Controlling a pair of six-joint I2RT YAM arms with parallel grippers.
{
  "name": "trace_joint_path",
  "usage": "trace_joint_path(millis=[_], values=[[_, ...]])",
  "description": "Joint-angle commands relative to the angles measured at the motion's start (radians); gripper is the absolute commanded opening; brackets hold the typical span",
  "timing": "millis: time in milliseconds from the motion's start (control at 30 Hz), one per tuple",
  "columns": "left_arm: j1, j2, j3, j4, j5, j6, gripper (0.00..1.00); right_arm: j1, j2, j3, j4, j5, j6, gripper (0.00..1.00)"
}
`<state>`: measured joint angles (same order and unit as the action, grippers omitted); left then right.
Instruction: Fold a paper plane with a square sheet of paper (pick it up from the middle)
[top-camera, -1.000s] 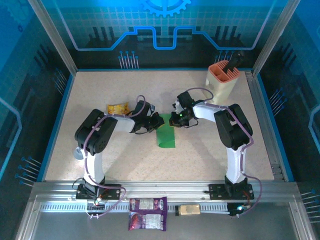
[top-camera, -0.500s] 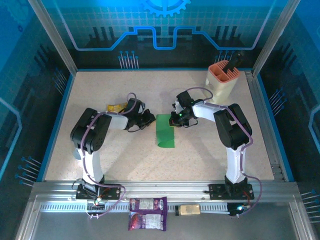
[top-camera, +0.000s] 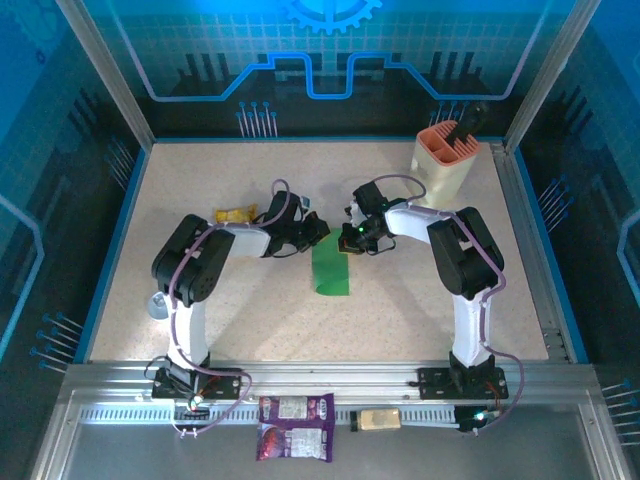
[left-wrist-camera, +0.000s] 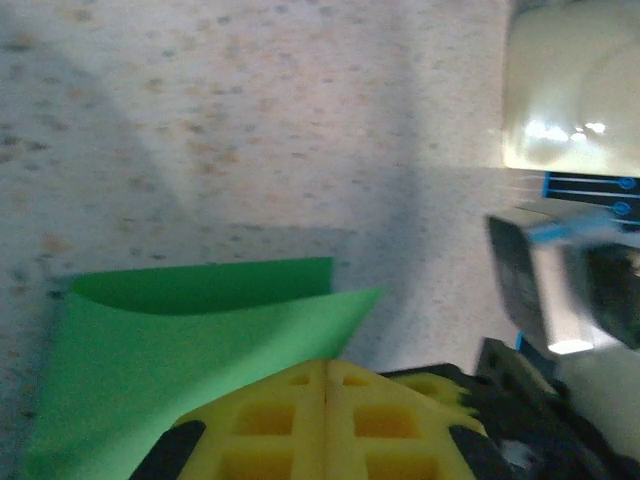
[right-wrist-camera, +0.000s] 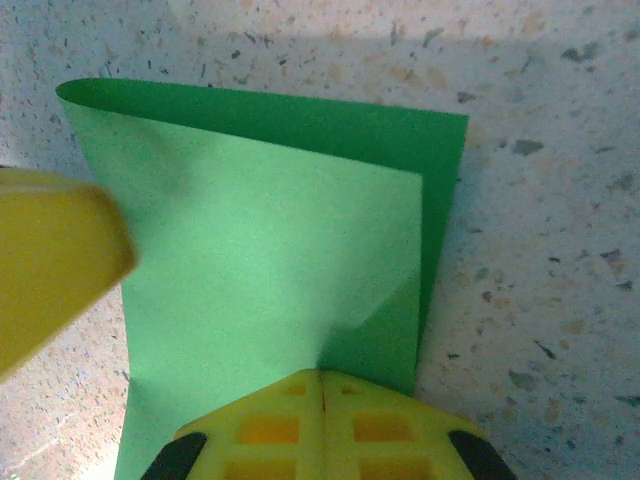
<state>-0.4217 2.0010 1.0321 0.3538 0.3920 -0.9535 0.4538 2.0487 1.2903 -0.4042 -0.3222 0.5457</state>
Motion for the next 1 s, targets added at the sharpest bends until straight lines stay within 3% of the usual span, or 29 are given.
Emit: trace_joint_path(millis=[0,267,500,600,767,967], values=[[0.014,0.038,0.024,-0.015,-0.021,-0.003,0.0,0.0,0.136,-0.089,-0.201,0.236,0.005,0.01],[0.104,0.053,0.005,-0.084,-0.06,0.028,0.0,-0.001,0.136,-0.105,-0.194,0.255,0.012,0.01],[0.133,0.056,0.113,-0.251,-0.082,0.125,0.0,0.0,0.134,-0.11,-0.191,0.257,0.02,0.01],[0.129,0.042,0.161,-0.291,-0.057,0.144,0.0,0.002,0.133,-0.111,-0.186,0.254,0.025,0.01],[0.101,-0.11,0.138,-0.281,0.03,0.08,0.0,0.006,0.118,-0.12,-0.17,0.235,0.043,0.01],[0.003,-0.248,0.024,-0.34,0.008,-0.011,0.0,0.008,0.111,-0.123,-0.16,0.235,0.055,0.01]])
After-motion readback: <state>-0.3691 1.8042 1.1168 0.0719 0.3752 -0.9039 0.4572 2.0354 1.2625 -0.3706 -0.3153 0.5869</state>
